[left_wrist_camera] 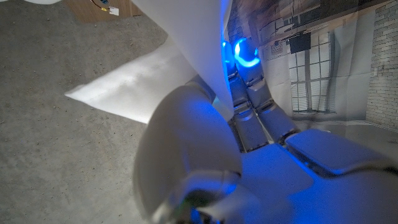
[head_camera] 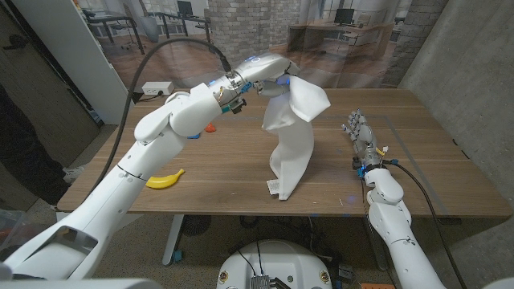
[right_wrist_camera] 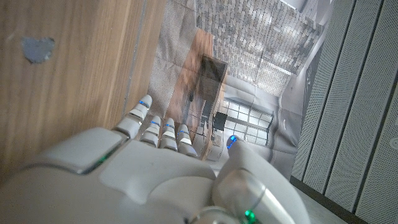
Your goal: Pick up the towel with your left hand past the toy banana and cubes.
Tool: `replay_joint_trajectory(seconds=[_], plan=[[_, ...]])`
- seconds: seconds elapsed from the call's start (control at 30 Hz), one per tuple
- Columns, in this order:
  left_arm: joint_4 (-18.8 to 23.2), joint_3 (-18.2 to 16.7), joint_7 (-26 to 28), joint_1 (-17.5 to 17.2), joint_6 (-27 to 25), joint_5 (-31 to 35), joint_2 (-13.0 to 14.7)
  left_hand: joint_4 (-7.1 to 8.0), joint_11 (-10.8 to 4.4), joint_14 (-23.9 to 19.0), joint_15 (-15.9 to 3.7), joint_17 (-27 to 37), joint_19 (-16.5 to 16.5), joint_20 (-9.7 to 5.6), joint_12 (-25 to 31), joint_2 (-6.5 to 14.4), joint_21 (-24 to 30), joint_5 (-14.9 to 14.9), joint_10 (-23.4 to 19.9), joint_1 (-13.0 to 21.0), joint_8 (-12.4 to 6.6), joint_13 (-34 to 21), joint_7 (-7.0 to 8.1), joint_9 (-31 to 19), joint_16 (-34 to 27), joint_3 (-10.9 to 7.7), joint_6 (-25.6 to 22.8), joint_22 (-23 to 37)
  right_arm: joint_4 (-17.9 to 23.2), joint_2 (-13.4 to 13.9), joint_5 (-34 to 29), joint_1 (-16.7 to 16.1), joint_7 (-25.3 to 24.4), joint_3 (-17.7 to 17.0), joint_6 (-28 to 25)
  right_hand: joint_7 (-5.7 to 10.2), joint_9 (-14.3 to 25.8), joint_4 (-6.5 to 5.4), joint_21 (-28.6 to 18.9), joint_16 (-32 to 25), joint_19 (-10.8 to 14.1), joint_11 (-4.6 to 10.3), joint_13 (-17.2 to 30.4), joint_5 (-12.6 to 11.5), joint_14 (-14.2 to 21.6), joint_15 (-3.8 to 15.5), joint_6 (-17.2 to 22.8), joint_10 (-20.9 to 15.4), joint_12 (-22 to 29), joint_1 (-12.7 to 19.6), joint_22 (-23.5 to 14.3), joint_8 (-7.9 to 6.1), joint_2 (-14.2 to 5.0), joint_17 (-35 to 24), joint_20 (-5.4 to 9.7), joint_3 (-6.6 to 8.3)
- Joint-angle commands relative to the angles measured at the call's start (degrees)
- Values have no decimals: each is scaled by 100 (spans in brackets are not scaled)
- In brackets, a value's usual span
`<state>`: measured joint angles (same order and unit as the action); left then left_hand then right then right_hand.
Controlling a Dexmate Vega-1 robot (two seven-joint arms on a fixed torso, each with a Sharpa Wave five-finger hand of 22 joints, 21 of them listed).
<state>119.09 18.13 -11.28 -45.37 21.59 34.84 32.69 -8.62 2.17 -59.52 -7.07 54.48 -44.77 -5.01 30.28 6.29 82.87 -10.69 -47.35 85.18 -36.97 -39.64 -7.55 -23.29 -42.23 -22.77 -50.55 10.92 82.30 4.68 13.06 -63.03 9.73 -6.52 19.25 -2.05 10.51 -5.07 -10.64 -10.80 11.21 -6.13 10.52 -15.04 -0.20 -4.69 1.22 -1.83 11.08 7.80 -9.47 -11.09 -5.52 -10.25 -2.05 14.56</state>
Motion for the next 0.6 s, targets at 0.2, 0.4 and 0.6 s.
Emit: replay_joint_trajectory(seconds=[0.2,0.4,0.6], plan=[[-492,-95,454,156,572,-185,-145,-4,171,48,-173,30,47,-708,-28,65,60,-12,-224,69,-49,-368,-9,-27,36,-79,14,-6,85,-41,-154,-31,-182,32,-11,-13,21,9,-35,-1,30,-20,18,-10,18,12,-14,-48,2,-33,-31,8,4,-19,20,-19],[-761,-92,511,275,778,-261,-172,-6,156,42,-180,34,48,-713,-37,63,72,-9,-241,65,-48,-384,-17,-33,48,-92,15,-10,77,-69,-247,-2,-276,78,-32,-13,21,10,-35,0,29,-21,18,-10,17,11,-15,-47,1,-33,-31,9,5,-19,21,-18],[-1184,-101,728,418,1158,-319,-212,-6,168,36,-165,5,64,-713,-47,61,82,-7,-244,58,-45,-413,-2,-35,80,-106,13,-14,159,-95,-397,-14,-439,125,-111,-15,21,11,-35,1,29,-13,18,-10,13,13,-14,-45,0,-34,-31,8,5,-19,16,-19]])
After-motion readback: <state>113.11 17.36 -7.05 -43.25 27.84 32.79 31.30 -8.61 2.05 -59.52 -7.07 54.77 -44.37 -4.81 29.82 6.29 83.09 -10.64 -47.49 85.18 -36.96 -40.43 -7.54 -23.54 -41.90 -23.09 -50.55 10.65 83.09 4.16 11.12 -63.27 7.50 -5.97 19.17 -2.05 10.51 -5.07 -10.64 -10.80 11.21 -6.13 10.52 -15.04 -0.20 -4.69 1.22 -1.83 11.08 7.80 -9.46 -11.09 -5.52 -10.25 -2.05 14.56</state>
